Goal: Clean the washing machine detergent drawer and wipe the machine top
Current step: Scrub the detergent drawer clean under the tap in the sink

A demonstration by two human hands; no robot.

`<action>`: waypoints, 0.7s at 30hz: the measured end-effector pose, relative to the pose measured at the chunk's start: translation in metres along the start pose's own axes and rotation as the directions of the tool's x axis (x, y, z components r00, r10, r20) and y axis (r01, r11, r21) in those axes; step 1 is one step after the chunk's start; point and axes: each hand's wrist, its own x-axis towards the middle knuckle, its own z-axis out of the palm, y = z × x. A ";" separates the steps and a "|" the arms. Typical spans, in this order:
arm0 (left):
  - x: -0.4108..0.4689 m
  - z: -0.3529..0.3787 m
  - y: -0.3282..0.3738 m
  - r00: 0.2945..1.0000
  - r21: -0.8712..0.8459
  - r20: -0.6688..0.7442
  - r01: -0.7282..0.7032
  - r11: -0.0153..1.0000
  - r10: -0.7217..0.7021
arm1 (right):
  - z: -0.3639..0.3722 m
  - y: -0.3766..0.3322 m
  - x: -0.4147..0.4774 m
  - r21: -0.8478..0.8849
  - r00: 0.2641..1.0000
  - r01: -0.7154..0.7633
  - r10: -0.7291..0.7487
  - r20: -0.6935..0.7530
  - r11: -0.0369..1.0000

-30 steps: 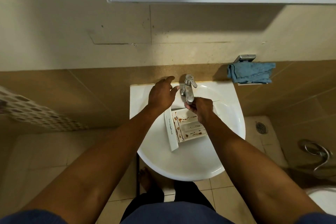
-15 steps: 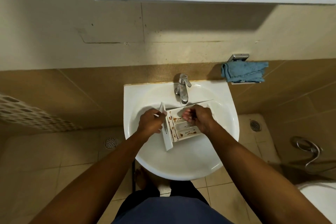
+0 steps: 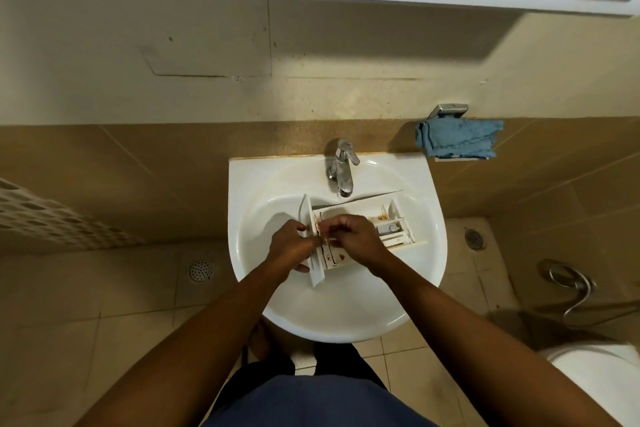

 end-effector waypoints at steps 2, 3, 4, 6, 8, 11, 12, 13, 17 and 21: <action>-0.001 0.000 0.001 0.999 0.008 0.044 0.007 1.000 -0.007 | -0.006 0.007 -0.006 -0.081 0.999 0.035 -0.033 0.029 0.996; -0.001 0.000 0.002 0.998 0.004 0.064 0.016 1.000 -0.017 | -0.009 0.007 -0.006 -0.128 0.998 0.063 -0.059 0.037 0.990; 0.000 0.000 0.002 0.996 -0.009 0.086 0.031 0.999 -0.030 | -0.011 0.004 -0.005 -0.161 0.996 0.093 -0.089 0.031 0.983; 0.001 -0.001 0.002 0.988 -0.046 0.140 0.064 0.997 -0.057 | -0.011 -0.006 0.000 -0.225 0.989 0.137 -0.146 -0.026 0.965; 0.004 -0.004 0.000 0.980 -0.087 0.188 0.080 0.993 -0.062 | -0.007 -0.019 0.004 -0.323 0.975 0.206 -0.221 -0.008 0.924; 0.008 -0.010 -0.001 0.972 -0.114 0.231 0.062 0.992 -0.034 | 0.000 -0.016 -0.004 -0.467 0.927 0.373 -0.338 0.160 0.802; 0.009 -0.010 -0.001 0.971 -0.114 0.239 0.055 0.992 -0.026 | 0.000 -0.006 -0.010 -0.524 0.899 0.434 -0.384 0.208 0.733; 0.009 -0.011 -0.002 0.970 -0.116 0.244 0.048 0.992 -0.019 | -0.002 0.006 -0.016 -0.572 0.880 0.470 -0.406 0.245 0.673; 0.010 -0.011 -0.004 0.965 -0.128 0.262 0.035 0.991 -0.001 | -0.018 0.035 -0.041 -0.649 0.857 0.500 -0.436 0.274 0.573; 0.009 -0.014 -0.006 0.959 -0.151 0.285 0.044 0.988 0.001 | -0.014 0.012 -0.018 -0.679 0.840 0.501 -0.492 0.231 0.537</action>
